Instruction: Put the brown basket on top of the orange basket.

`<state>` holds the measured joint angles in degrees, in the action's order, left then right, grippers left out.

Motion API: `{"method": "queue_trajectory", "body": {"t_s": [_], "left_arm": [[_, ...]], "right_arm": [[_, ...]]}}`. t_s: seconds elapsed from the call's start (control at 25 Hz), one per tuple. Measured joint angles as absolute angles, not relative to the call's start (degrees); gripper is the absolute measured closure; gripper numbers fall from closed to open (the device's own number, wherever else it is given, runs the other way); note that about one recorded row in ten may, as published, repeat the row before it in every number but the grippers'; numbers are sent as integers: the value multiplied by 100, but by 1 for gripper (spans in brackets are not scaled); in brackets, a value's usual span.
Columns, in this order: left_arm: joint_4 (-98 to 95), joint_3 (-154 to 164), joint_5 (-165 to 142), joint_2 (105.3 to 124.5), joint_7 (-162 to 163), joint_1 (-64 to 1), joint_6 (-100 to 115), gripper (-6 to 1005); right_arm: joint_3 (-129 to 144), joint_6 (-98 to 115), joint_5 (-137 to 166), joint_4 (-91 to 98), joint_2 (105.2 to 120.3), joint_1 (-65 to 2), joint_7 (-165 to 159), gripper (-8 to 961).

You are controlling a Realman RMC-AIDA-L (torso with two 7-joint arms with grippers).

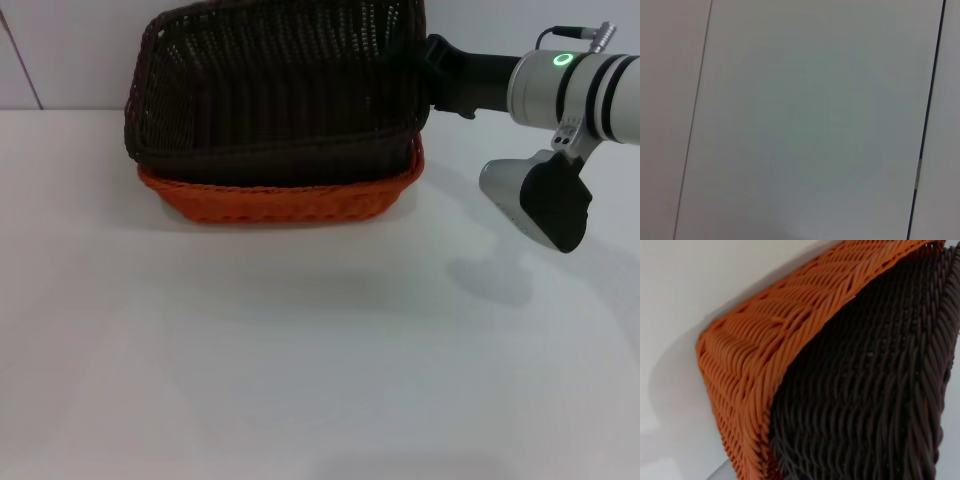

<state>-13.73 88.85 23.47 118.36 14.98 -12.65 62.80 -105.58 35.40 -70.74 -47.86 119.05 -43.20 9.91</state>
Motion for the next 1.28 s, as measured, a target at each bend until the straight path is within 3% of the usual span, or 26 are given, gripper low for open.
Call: {"method": "queue_trajectory", "body": {"t_s": [0.36, 1.28], "left_arm": [[-1283, 8856, 2347, 11810, 1503, -1303, 6292, 191], [-1283, 8807, 2334, 11807, 1446, -1327, 6292, 191]], "right_arm": [[-10334, 3509, -7085, -4948, 11911, -4226, 961, 266], [-9589, 3352, -7901, -6095, 11910, -2928, 1000, 265]]}}
